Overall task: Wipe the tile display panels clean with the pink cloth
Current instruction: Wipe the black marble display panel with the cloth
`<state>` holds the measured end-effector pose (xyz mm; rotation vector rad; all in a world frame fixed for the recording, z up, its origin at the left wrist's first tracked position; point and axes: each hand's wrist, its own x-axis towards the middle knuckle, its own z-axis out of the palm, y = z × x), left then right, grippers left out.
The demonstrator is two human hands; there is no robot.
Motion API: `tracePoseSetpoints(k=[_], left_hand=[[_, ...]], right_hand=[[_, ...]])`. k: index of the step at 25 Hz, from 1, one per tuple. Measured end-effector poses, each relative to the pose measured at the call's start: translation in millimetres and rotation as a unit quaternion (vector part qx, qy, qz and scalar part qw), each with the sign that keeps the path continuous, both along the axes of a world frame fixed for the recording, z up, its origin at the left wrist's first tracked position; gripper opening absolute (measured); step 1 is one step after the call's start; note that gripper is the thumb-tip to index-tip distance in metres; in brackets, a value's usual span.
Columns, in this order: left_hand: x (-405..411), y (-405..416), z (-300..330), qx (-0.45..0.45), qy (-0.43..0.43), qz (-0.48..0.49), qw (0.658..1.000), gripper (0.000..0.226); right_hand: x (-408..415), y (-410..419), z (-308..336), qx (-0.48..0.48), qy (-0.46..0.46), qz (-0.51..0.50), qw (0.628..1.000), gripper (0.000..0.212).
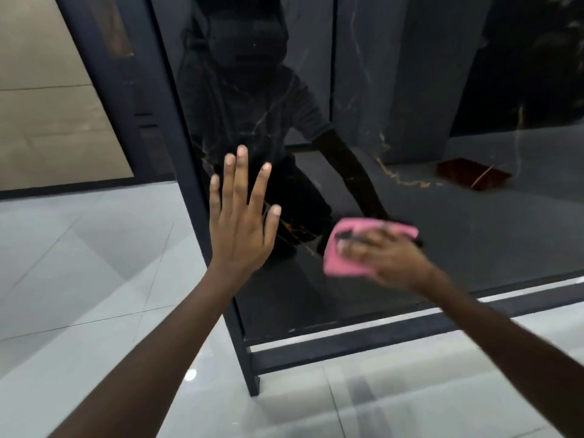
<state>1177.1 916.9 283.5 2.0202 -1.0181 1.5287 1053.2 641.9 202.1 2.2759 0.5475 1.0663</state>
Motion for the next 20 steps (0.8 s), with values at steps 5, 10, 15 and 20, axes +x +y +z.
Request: tracePoseSetpoints(k=[5, 10, 15, 20], left_hand=[[13.1, -34.4, 23.0, 0.014, -0.044, 0.078, 0.996, 0.058], [15.8, -34.9, 18.0, 0.006, -0.047, 0.079, 0.996, 0.058], [9.4, -30.6, 25.3, 0.007, -0.034, 0.081, 0.996, 0.059], [6.9, -14.5, 86.4, -0.038, -0.023, 0.023, 0.999, 0.058]], right_hand=[[16.5, -15.0, 107.2, 0.427, -0.33, -0.041, 0.841, 0.077], [-4.8, 26.7, -126.2, -0.009, 0.068, -0.121, 0.99, 0.1], [-17.5, 0.2, -57.9, -0.03, 0.069, -0.044, 0.996, 0.1], [-16.1, -59.1, 238.4, 0.457, -0.31, -0.037, 0.833, 0.079]])
